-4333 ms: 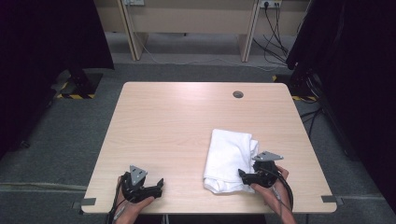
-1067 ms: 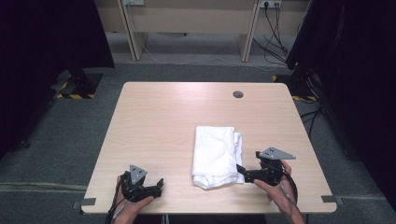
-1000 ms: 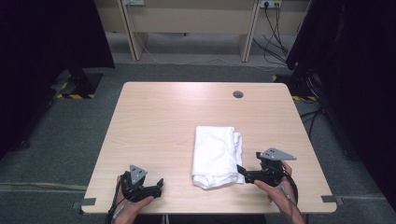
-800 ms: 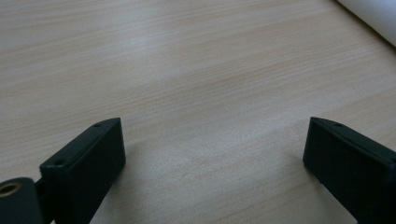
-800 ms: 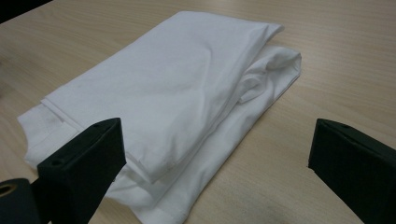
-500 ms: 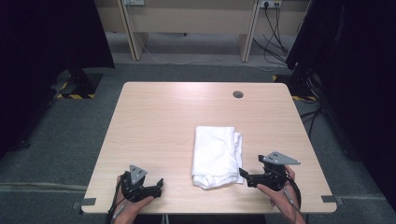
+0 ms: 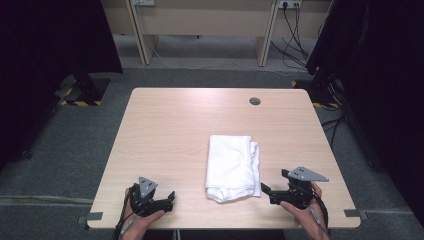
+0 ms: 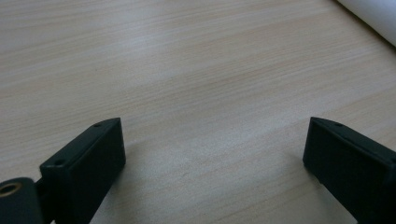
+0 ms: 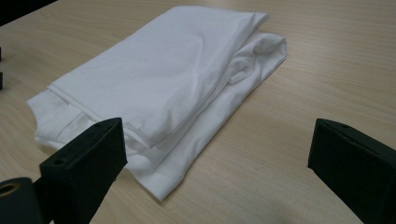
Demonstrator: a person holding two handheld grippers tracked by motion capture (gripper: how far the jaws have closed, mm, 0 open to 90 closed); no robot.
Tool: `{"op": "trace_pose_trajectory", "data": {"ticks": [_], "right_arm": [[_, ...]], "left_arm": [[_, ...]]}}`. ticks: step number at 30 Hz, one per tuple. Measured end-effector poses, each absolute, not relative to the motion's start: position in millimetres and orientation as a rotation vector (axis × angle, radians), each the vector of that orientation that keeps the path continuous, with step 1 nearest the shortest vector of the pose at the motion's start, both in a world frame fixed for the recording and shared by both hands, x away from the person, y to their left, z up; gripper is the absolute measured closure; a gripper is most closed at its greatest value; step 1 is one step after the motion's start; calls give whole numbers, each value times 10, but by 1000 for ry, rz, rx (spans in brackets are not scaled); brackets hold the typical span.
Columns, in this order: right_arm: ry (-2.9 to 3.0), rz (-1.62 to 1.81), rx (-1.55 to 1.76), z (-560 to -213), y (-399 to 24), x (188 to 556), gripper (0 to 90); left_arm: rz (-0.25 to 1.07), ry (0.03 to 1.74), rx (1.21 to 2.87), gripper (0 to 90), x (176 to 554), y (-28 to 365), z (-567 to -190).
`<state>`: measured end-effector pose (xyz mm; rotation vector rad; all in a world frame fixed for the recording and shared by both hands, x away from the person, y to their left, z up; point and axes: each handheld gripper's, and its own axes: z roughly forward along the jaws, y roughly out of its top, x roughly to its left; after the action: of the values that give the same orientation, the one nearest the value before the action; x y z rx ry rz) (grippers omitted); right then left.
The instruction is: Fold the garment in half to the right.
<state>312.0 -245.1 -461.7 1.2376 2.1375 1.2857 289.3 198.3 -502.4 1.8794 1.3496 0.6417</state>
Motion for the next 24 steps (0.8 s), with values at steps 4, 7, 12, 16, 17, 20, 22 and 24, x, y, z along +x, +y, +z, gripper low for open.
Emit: {"op": "trace_pose_trajectory", "data": {"ticks": [4,7,12,16,17,20,22,24], "right_arm": [[2130,1294,1243,-4648,-2487,3053,46],[2130,1297,1242,-4657,-2497,3017,46],[2123,1302,1244,-4674,-2515,2957,47],[2119,1299,1242,-4693,-2523,2914,47],[2119,1301,1247,-4709,-2527,2893,48],[2119,1303,1252,-4721,-2534,2870,48],[2113,1305,1255,-4726,-2547,2846,48],[2109,1309,1257,-4726,-2561,2823,48]], "left_arm": [[642,1350,1879,45,2893,1983,-5023],[642,1350,1879,45,2893,1984,-5024],[642,1350,1879,45,2893,1984,-5024],[642,1351,1878,46,2893,1984,-5024],[642,1350,1878,46,2892,1985,-5024],[642,1350,1879,46,2892,1987,-5024],[642,1350,1878,46,2892,1987,-5024],[642,1350,1878,45,2892,1987,-5024]]}}
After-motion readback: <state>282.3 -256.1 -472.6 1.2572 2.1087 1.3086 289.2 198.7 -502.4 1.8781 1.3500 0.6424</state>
